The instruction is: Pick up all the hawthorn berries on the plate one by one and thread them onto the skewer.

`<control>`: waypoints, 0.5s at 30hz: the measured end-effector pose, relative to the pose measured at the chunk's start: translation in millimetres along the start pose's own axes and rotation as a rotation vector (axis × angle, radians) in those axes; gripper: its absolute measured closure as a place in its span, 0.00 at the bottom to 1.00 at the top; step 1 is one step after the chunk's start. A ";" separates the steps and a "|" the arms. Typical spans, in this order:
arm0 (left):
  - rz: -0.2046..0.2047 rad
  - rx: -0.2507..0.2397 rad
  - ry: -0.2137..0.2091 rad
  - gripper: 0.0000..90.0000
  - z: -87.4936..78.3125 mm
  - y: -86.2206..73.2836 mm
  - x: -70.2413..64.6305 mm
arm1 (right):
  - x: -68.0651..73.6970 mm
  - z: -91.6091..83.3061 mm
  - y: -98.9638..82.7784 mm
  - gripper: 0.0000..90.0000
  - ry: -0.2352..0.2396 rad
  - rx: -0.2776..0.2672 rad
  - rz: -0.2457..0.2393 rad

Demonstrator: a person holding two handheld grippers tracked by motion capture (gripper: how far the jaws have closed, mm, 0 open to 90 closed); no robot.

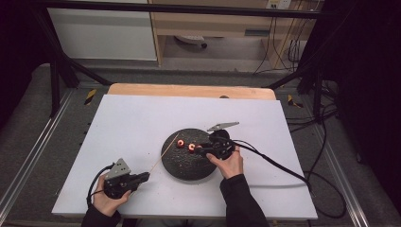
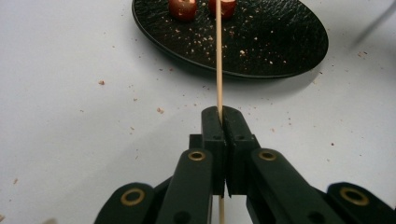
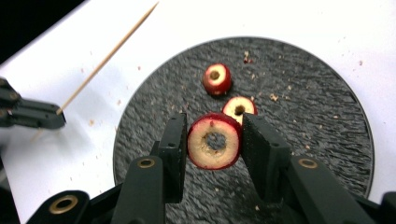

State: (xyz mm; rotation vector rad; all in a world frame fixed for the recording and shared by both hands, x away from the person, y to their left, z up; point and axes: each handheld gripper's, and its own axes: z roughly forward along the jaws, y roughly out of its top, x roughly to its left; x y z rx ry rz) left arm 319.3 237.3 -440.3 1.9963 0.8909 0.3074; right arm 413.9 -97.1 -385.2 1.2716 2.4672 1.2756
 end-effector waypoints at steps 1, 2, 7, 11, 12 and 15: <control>0.000 0.000 0.000 0.98 -0.1 0.0 -0.1 | -0.2 0.0 -2.1 0.69 0.002 -0.022 0.009; 0.000 0.000 0.000 0.98 -0.1 0.0 -0.1 | -0.3 0.0 -4.2 0.69 0.009 -0.041 0.019; -0.003 -0.003 0.003 0.98 -0.3 0.1 -0.2 | -0.9 2.2 -14.5 0.69 0.027 -0.138 0.067; -0.004 -0.004 0.004 0.98 0.0 -0.1 -0.4 | -0.7 4.9 -20.8 0.69 0.037 -0.211 0.103; -0.006 -0.004 0.004 0.98 -0.1 -0.1 -0.3 | -0.7 5.7 -22.1 0.70 0.042 -0.229 0.114; -0.007 -0.008 0.005 0.98 -0.5 -0.1 -0.3 | 0.1 7.9 -25.3 0.70 0.047 -0.285 0.145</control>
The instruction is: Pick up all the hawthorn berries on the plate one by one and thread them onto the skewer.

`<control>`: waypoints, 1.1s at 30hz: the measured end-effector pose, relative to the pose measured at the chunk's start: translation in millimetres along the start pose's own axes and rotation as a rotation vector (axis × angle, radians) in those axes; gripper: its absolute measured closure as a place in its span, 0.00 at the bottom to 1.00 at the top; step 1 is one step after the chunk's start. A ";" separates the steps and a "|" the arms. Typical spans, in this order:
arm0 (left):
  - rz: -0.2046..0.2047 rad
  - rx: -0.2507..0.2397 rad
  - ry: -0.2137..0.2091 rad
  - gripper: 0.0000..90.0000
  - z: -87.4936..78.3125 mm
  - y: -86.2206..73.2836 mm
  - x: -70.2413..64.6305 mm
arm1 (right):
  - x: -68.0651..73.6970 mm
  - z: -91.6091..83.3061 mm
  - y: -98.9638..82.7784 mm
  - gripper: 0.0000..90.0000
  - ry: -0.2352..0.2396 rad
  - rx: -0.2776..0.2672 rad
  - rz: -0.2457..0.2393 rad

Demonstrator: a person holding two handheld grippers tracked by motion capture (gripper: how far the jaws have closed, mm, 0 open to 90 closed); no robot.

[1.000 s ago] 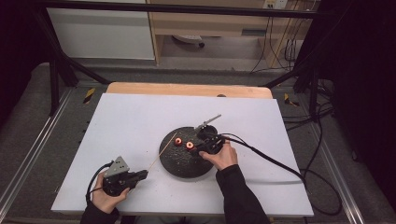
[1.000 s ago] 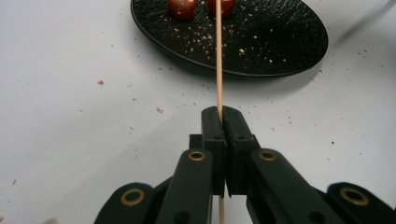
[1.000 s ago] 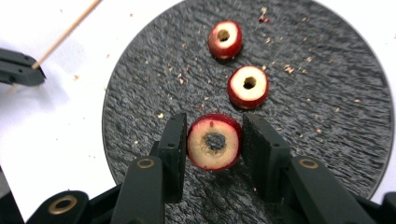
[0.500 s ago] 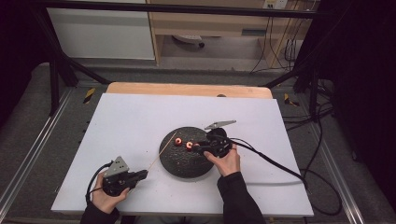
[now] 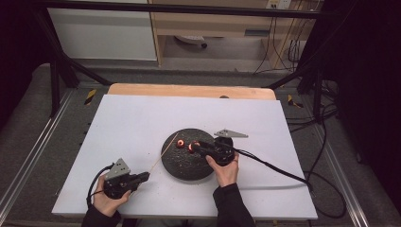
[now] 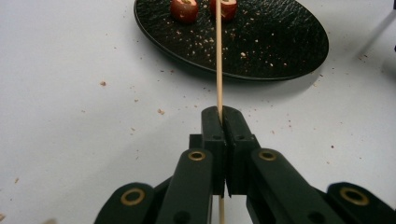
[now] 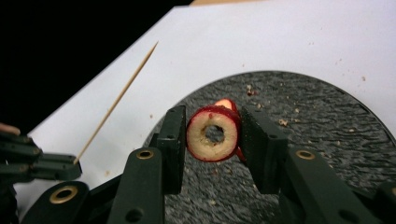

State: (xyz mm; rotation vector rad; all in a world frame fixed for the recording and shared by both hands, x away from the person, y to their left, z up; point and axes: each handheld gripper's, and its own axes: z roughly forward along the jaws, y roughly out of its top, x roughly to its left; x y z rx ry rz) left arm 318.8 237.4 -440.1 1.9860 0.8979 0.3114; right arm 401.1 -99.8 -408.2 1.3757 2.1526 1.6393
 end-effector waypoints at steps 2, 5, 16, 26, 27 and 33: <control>-0.002 -0.002 0.000 0.98 0.0 0.0 -0.2 | 0.7 1.0 -1.8 0.70 -0.001 -0.035 0.019; -0.005 -0.004 0.000 0.98 0.1 -0.1 -0.6 | 2.0 3.0 -3.0 0.70 0.003 -0.078 0.036; -0.012 -0.010 0.000 0.98 1.9 -0.2 -2.8 | 5.1 4.6 2.5 0.70 0.027 -0.233 0.120; -0.019 -0.025 0.001 0.98 2.8 0.4 -4.3 | 3.3 5.9 12.2 0.70 0.052 -0.337 0.186; -0.019 -0.029 0.002 0.98 2.8 0.4 -4.6 | 2.9 6.6 12.9 0.70 0.056 -0.347 0.198; -0.021 -0.040 0.000 0.98 3.3 1.2 -6.3 | 0.7 11.2 15.4 0.70 0.079 -0.382 0.243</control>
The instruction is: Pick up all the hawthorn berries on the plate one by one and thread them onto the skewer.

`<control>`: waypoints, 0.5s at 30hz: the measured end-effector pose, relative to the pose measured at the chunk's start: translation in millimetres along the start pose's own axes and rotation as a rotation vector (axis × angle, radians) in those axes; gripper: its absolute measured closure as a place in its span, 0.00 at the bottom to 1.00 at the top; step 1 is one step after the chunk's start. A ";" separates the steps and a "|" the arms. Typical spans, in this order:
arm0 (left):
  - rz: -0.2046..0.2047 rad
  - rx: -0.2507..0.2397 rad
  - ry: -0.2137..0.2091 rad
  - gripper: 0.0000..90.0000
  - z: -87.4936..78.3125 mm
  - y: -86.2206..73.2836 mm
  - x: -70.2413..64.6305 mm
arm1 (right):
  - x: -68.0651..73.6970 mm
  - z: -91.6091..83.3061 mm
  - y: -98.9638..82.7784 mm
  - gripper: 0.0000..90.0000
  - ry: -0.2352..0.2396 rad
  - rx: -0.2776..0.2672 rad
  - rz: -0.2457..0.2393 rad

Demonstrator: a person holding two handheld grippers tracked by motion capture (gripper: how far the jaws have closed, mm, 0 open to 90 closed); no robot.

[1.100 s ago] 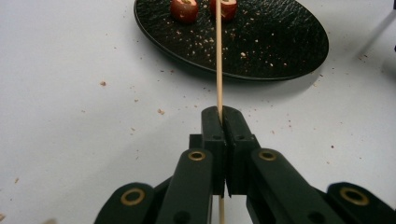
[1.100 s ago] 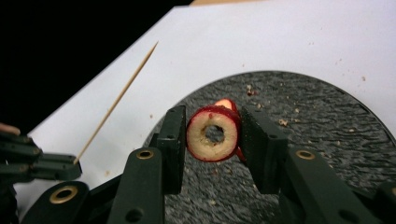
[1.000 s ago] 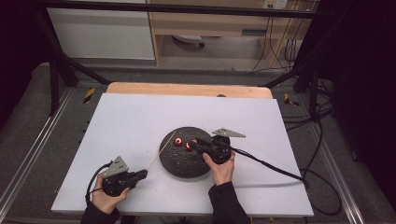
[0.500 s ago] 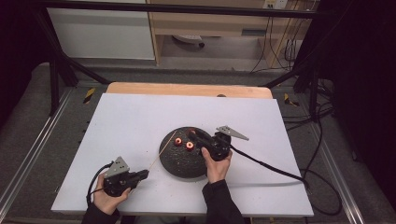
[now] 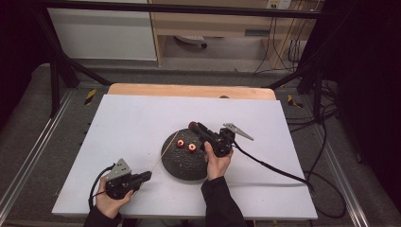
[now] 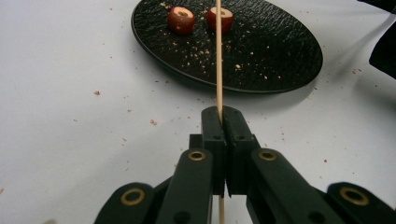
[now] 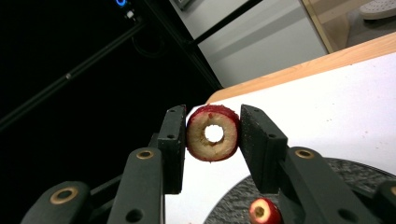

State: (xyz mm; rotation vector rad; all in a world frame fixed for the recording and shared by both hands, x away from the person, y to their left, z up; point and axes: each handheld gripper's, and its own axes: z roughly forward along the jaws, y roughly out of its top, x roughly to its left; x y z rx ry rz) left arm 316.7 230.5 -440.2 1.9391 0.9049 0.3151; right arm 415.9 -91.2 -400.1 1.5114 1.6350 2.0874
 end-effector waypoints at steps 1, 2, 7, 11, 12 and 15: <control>0.001 -0.003 0.000 0.98 0.3 0.2 -0.6 | -0.1 0.6 0.0 0.70 0.001 -0.008 0.006; 0.000 -0.004 -0.001 0.98 0.7 0.5 -1.2 | -0.3 1.1 0.0 0.70 0.004 -0.014 0.015; 0.000 -0.016 -0.001 0.98 3.8 2.8 -5.8 | -1.7 3.1 0.2 0.70 0.016 -0.043 0.026; -0.003 -0.026 -0.001 0.98 7.8 5.4 -11.1 | -2.4 4.3 -0.8 0.70 0.028 -0.060 0.043; -0.004 -0.028 -0.001 0.98 8.9 5.9 -12.5 | -2.6 4.5 -1.1 0.70 0.029 -0.062 0.044; -0.008 -0.031 0.000 0.98 12.0 7.1 -15.7 | -3.1 4.4 -2.5 0.70 0.035 -0.073 0.046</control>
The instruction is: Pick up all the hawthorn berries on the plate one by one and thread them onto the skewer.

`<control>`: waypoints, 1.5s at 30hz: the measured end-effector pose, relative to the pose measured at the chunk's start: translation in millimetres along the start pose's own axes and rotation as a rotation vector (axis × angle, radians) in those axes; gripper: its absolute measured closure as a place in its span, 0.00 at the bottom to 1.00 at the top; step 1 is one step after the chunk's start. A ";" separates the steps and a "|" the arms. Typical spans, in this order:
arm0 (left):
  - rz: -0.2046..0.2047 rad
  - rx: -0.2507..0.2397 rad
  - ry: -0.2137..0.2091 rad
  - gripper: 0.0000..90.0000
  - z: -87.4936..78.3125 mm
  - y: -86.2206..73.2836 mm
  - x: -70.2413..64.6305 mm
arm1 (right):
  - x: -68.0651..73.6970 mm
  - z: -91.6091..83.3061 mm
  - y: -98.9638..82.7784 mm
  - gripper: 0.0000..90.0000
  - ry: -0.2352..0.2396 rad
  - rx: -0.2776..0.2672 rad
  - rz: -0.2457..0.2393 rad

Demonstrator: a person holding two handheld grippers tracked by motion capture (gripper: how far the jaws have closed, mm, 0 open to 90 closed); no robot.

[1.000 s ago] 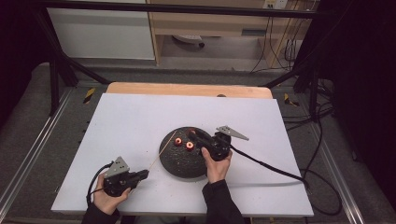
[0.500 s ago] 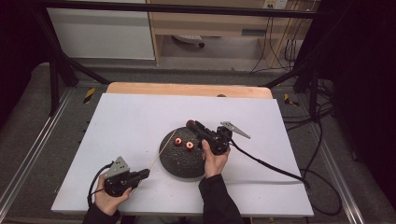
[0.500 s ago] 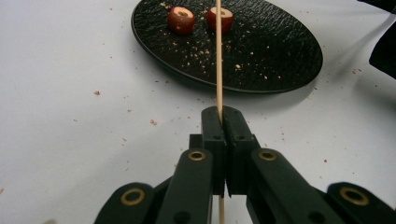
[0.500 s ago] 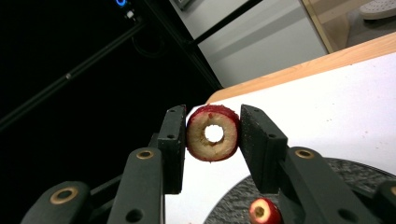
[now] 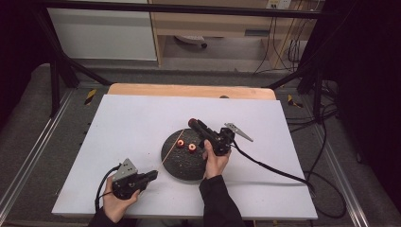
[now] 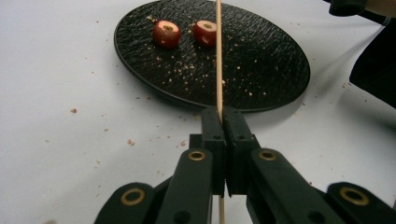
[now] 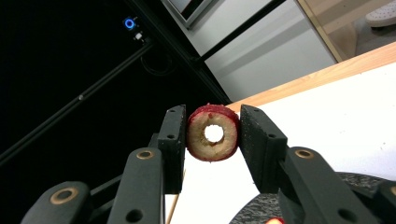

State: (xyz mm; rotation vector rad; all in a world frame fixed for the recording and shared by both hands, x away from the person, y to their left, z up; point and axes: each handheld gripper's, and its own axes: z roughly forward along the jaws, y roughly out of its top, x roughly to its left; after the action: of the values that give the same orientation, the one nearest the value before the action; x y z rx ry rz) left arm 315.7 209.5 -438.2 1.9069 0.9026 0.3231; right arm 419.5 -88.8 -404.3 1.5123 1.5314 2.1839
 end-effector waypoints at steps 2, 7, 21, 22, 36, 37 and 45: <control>0.003 -0.002 -0.002 0.98 1.5 0.7 -2.3 | -0.1 0.1 -0.3 0.70 0.004 -0.010 0.004; 0.000 -0.003 -0.003 0.98 5.9 0.7 -5.5 | -0.1 0.2 -0.7 0.70 0.023 -0.032 0.014; 0.006 -0.024 0.004 0.98 9.9 1.3 -10.8 | -1.3 1.2 -8.8 0.70 0.037 -0.036 0.042; 0.005 -0.023 0.003 0.98 10.0 1.4 -10.7 | -1.2 1.1 -8.9 0.70 0.039 -0.037 0.043; -0.014 -0.049 0.039 0.98 14.7 2.1 -18.0 | -1.4 1.4 -12.9 0.70 0.058 -0.035 0.066; -0.017 -0.052 0.041 0.98 15.3 2.4 -18.5 | -1.5 1.4 -13.1 0.70 0.059 -0.034 0.064; -0.034 -0.060 0.046 0.98 21.8 11.6 -23.5 | -0.7 0.0 -14.1 0.70 0.063 -0.023 0.058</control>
State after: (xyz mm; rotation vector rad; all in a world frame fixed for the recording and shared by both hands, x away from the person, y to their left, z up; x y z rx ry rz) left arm 317.1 175.5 -435.6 1.8338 0.9444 0.3715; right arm 413.6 -82.2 -415.2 1.5144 1.4926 2.2935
